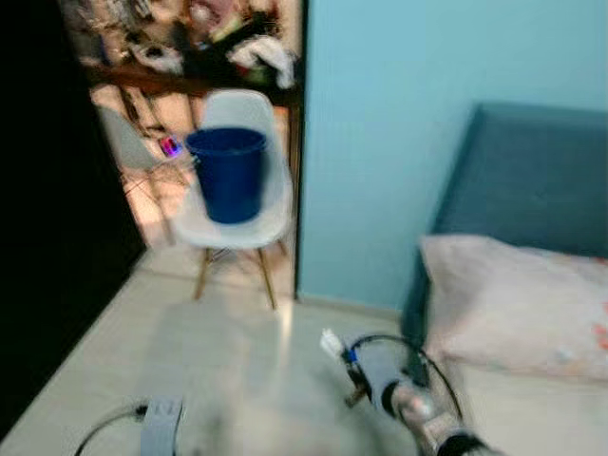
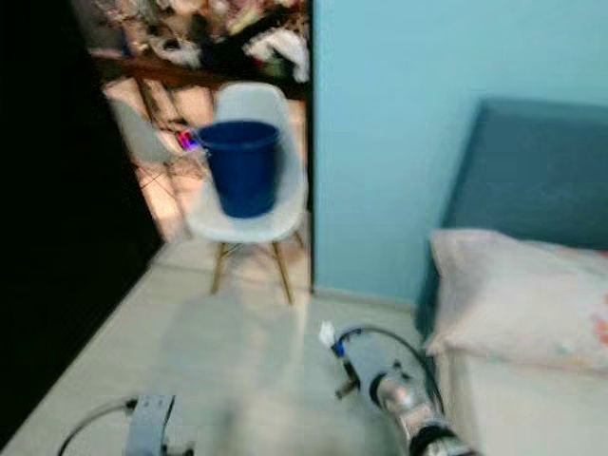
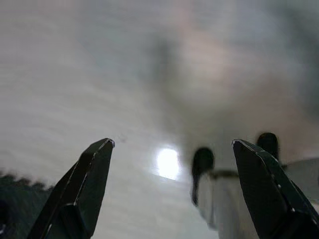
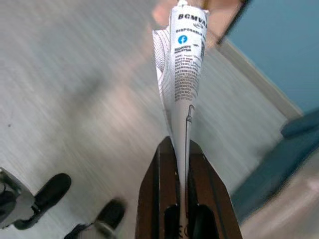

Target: Clean up the room

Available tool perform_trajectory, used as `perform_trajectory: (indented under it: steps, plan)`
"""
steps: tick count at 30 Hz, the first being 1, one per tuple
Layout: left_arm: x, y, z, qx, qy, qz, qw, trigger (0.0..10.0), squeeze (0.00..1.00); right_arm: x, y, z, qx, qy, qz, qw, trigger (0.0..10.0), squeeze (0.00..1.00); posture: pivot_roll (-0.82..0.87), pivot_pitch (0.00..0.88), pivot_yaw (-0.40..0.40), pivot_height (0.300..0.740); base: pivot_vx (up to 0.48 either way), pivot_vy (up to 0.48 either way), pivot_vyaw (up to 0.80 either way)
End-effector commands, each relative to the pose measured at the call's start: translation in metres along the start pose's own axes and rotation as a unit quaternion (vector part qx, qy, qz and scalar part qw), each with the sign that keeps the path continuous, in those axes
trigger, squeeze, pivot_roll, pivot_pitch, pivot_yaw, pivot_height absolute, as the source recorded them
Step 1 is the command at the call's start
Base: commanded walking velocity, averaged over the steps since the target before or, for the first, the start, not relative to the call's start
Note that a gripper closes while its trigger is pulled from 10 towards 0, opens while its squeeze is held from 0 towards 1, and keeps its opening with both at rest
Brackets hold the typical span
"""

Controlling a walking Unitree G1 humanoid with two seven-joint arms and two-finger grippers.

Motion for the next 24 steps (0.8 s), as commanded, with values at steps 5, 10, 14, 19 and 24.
perform_trajectory:
  steps: [5, 10, 14, 19, 24]
  plan:
    - [-0.004, 0.001, -0.009, 0.02, 0.004, -0.005, 1.0, 10.0, 0.0, 0.008, -0.005, 0.024, -0.038, 0.02, 0.03, 0.999, 10.0, 0.0, 0.1, 0.0, -0.021, 0.74, 0.345, 0.0, 0.0]
    - [-0.003, 0.001, -0.009, 0.019, 0.006, -0.003, 1.0, 10.0, 0.0, 0.015, -0.008, 0.045, -0.073, 0.035, 0.051, 0.995, 10.0, 0.0, 0.1, 0.0, -0.019, 0.74, 0.352, 0.0, 0.61]
    - [-0.002, 0.001, -0.008, 0.015, 0.006, -0.002, 1.0, 10.0, 0.0, 0.021, -0.01, 0.062, -0.103, 0.031, 0.072, 0.992, 10.0, 0.0, 0.1, 0.0, -0.022, 0.74, 0.352, 0.0, 0.39]
    - [0.001, -0.001, 0.01, -0.02, 0.009, 0.005, 1.0, 10.0, 0.0, 0.037, -0.009, 0.098, -0.157, 0.057, 0.135, 0.977, 10.0, 0.0, 0.1, 0.0, -0.024, 0.74, 0.35, 0.0, 0.0]
    - [0.007, -0.004, 0.036, -0.064, 0.021, 0.015, 0.998, 10.0, 0.0, 0.046, -0.005, 0.13, -0.208, 0.056, 0.169, 0.962, 10.0, 0.0, 0.1, 0.0, -0.029, 0.74, 0.352, 0.0, 0.0]
Point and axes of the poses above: a point about 5 cm out from each wrist's last joint towards the gripper, its own y axis pointing back from the gripper into the wrist, its own z axis along the axis of the wrist's last joint, x = y × z, the point moved 1 cm from there along -y, pointing out of the wrist towards the gripper, and after that the axes turned 15 degrees about -y, right-handed, at the moved point
